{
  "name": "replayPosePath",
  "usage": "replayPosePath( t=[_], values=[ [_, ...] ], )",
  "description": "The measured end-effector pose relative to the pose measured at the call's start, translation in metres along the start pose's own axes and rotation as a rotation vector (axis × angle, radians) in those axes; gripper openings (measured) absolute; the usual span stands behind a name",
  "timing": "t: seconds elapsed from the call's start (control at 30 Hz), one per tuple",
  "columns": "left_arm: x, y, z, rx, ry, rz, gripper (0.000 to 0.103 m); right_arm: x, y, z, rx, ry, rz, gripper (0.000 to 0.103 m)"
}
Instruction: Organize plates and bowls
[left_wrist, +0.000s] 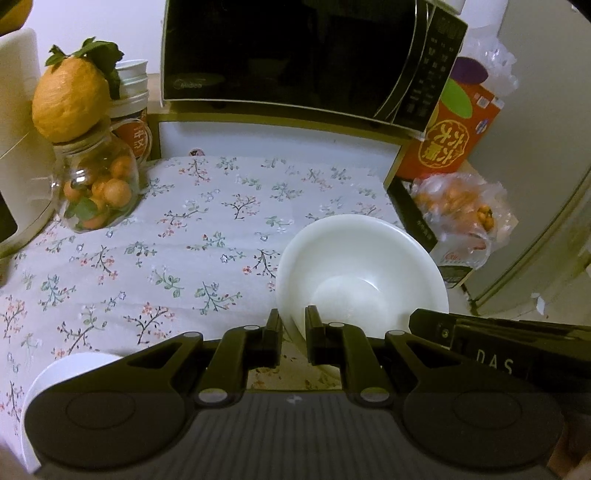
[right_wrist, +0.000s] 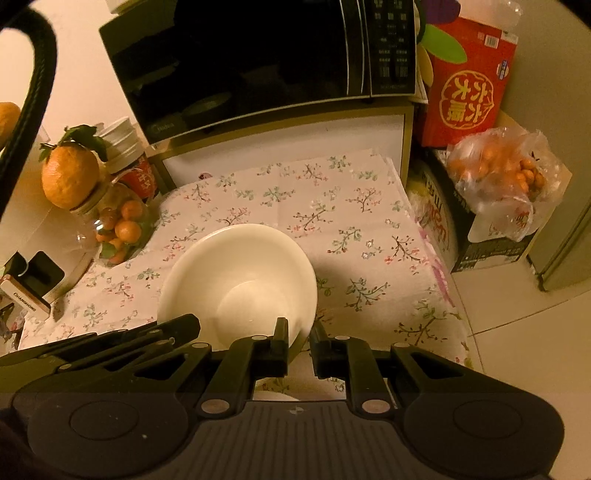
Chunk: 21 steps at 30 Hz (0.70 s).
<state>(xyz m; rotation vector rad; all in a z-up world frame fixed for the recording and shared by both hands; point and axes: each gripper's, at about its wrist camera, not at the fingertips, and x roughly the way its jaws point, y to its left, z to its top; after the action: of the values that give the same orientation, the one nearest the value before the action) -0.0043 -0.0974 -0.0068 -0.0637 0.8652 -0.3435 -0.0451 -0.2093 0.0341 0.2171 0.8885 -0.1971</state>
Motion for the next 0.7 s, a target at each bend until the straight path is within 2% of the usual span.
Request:
replayPosePath(
  t=[0.4,0.57,0.7],
  values=[
    [-0.036,-0.012,-0.018,0.014,-0.052,0.002,0.012,-0.034,-0.002,-0.015,-0.013,-0.047,0.038,0.013],
    [-0.045,-0.009,-0.026,-0.008,-0.045,0.009,0.012,-0.048,0.005,-0.026,-0.042,-0.062,0.048,0.013],
    [-0.05,-0.006,-0.032,-0.007,-0.028,-0.012,0.012,-0.056,0.003,-0.035,-0.047,-0.057,0.081,0.013]
  ],
)
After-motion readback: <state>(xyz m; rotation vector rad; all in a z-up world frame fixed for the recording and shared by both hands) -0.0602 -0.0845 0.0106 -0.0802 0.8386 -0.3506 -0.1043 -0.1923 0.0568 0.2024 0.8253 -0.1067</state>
